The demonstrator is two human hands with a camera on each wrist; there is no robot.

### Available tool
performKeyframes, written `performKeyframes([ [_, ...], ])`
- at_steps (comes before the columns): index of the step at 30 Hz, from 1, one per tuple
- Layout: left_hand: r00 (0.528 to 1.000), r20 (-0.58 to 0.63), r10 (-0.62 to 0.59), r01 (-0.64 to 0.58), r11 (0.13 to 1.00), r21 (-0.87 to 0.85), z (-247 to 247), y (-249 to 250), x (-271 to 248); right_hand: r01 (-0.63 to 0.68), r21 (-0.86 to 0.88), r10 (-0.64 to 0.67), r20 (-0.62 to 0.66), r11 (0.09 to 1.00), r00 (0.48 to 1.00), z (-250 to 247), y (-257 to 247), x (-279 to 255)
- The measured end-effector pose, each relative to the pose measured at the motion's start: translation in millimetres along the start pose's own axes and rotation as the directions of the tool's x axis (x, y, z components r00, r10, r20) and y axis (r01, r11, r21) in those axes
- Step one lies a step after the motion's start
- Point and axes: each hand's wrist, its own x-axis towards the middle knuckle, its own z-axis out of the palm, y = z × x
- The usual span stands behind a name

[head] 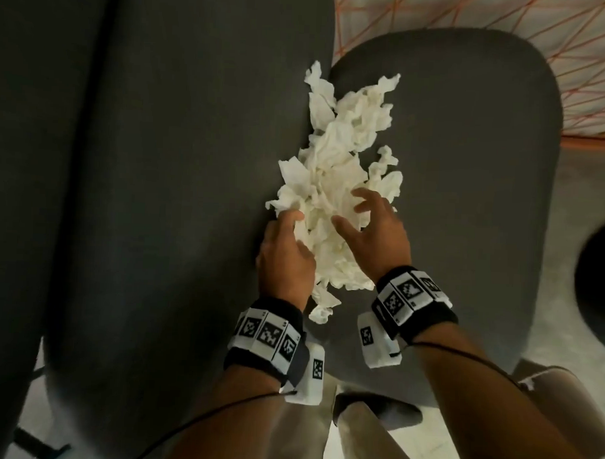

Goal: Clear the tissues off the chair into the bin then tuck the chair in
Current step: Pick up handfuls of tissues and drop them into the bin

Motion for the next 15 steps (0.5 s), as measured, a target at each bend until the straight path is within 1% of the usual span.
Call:
performKeyframes([
  [3, 1.0, -0.01, -0.02, 0.018, 0.995, -0.1, -10, -2, -3, -0.009, -0.024, 0.01, 0.033, 1.0, 0.999, 4, -10, 19],
  [5, 1.0, -0.024, -0.019, 0.016, 0.991, -0.132, -20, -2, -10, 0.003, -0.07, 0.0, 0.05, 0.998, 0.999, 4, -13, 28],
  [8, 0.995, -0.1, 0.014, -0.028, 0.989, -0.145, -34, -3, -18, 0.051, -0.129, -0.044, 0.056, 0.99, 0.997, 2, -14, 35],
  [10, 0.993, -0.121, -0.002, -0.02, 0.983, -0.181, -42, 2, -21, 0.06, -0.103, -0.058, 0.02, 0.993, 0.998, -2, -14, 35],
  [11, 0.991, -0.136, -0.001, -0.024, 0.983, -0.184, -45, 6, -21, 0.044, -0.073, -0.045, -0.004, 0.996, 0.999, -6, -15, 35],
  [13, 0.986, -0.164, 0.009, -0.033, 0.989, -0.144, -50, 14, -19, 0.005, 0.012, -0.004, -0.062, 1.0, 0.998, -15, -17, 33],
  [15, 0.983, -0.18, 0.041, -0.062, 0.992, -0.113, -52, 19, -14, -0.007, 0.094, 0.019, -0.126, 0.996, 0.992, -23, -16, 30],
])
